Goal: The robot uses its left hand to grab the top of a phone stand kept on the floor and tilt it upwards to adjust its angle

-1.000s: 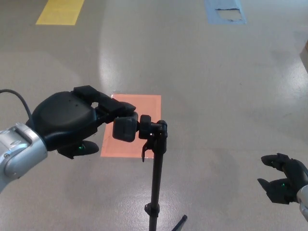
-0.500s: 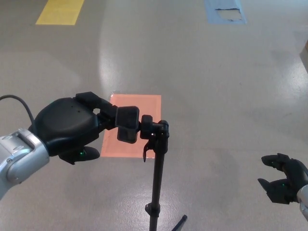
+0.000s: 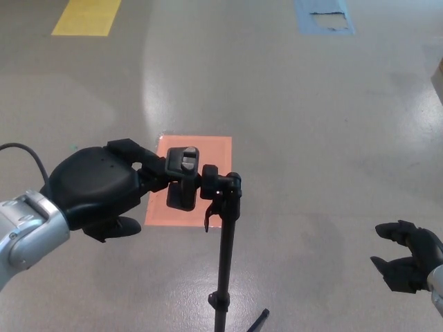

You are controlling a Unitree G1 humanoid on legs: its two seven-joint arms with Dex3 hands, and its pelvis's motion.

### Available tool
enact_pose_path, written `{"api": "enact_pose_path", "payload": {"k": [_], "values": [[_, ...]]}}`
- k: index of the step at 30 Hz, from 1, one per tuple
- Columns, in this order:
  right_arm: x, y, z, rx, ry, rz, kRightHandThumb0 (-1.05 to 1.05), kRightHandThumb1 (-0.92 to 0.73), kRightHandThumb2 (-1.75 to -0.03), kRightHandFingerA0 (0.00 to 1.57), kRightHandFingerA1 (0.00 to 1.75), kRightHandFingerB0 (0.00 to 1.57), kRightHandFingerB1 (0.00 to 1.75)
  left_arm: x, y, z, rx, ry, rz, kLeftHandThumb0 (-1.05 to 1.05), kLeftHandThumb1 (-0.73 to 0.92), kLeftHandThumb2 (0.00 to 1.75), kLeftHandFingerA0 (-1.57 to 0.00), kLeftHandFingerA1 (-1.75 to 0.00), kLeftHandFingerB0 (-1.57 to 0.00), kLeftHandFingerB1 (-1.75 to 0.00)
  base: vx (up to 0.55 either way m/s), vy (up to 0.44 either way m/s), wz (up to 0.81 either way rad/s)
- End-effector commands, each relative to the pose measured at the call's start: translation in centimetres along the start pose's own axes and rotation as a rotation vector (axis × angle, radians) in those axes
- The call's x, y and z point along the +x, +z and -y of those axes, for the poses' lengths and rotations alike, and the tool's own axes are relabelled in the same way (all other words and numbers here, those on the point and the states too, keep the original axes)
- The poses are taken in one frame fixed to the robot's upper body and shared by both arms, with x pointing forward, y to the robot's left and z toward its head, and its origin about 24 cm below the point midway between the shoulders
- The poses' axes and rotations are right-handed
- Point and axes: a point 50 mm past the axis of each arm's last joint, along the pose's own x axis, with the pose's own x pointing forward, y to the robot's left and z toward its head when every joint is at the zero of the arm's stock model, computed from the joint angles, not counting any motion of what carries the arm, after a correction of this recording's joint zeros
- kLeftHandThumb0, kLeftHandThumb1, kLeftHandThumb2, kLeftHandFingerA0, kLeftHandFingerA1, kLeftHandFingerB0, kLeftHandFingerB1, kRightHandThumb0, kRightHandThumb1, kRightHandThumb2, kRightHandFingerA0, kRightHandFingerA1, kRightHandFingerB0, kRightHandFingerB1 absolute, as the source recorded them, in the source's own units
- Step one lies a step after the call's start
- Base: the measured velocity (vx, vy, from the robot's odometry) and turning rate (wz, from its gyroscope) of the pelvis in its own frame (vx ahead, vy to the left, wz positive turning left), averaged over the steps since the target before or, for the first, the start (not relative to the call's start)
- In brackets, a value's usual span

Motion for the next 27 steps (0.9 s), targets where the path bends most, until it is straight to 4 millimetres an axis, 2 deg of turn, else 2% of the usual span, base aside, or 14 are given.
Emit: {"api": "enact_pose_path", "payload": {"k": [1,6,7,12,20,25,26,27], "values": [[0.1,0.0,0.7,0.001,-0.007,-0.019,-0.29,-0.75,-0.63,0.46,0.42,0.27,0.32,-0.4,-0.1,0.4,-0.002,-0.014,0.002,-0.28,0.58,0.62,-0.26,-0.34,-0.19,-0.35,0.0,0.0,0.0],[0.1,0.1,0.8,-0.008,-0.009,-0.013,-0.29,-0.75,-0.63,0.5,0.43,0.28,0.32,-0.2,-0.3,0.2,0.013,-0.009,0.0,-0.29,0.57,0.62,-0.25,-0.34,-0.17,-0.35,0.0,0.0,0.0],[0.1,0.1,0.8,-0.01,-0.01,-0.015,-0.3,-0.75,-0.63,0.46,0.42,0.28,0.32,-0.2,-0.3,0.1,0.012,-0.007,-0.001,-0.28,0.56,0.61,-0.25,-0.34,-0.16,-0.35,0.0,0.0,0.0],[0.1,0.2,0.8,-0.002,-0.01,-0.009,-0.29,-0.74,-0.63,0.44,0.42,0.28,0.33,-0.2,-0.3,-0.1,0.01,-0.01,-0.005,-0.28,0.56,0.61,-0.25,-0.34,-0.16,-0.35,0.0,0.0,0.0],[0.2,0.3,0.8,-0.017,-0.008,-0.013,-0.3,-0.75,-0.63,0.52,0.44,0.29,0.33,0.0,-0.8,-0.7,0.038,-0.007,-0.02,-0.3,0.58,0.63,-0.18,-0.33,-0.12,-0.34,0.0,0.0,0.0],[0.2,0.4,0.9,-0.011,-0.012,-0.014,-0.3,-0.74,-0.63,0.49,0.43,0.29,0.33,0.3,-1.8,-1.5,0.041,-0.008,-0.068,-0.3,0.59,0.64,-0.18,-0.33,-0.1,-0.34,0.0,0.0,0.0],[0.2,0.5,0.9,-0.005,-0.007,-0.012,-0.29,-0.75,-0.63,0.46,0.43,0.28,0.33,0.5,-2.3,-1.9,0.034,0.004,-0.091,-0.26,0.61,0.61,-0.22,-0.32,-0.17,-0.32,0.0,0.0,0.0],[0.2,0.5,0.9,-0.004,-0.005,-0.012,-0.29,-0.75,-0.63,0.46,0.43,0.28,0.33,0.6,-2.4,-2.1,0.032,0.008,-0.097,-0.26,0.61,0.61,-0.22,-0.32,-0.17,-0.32,0.0,0.0,0.0]]}}
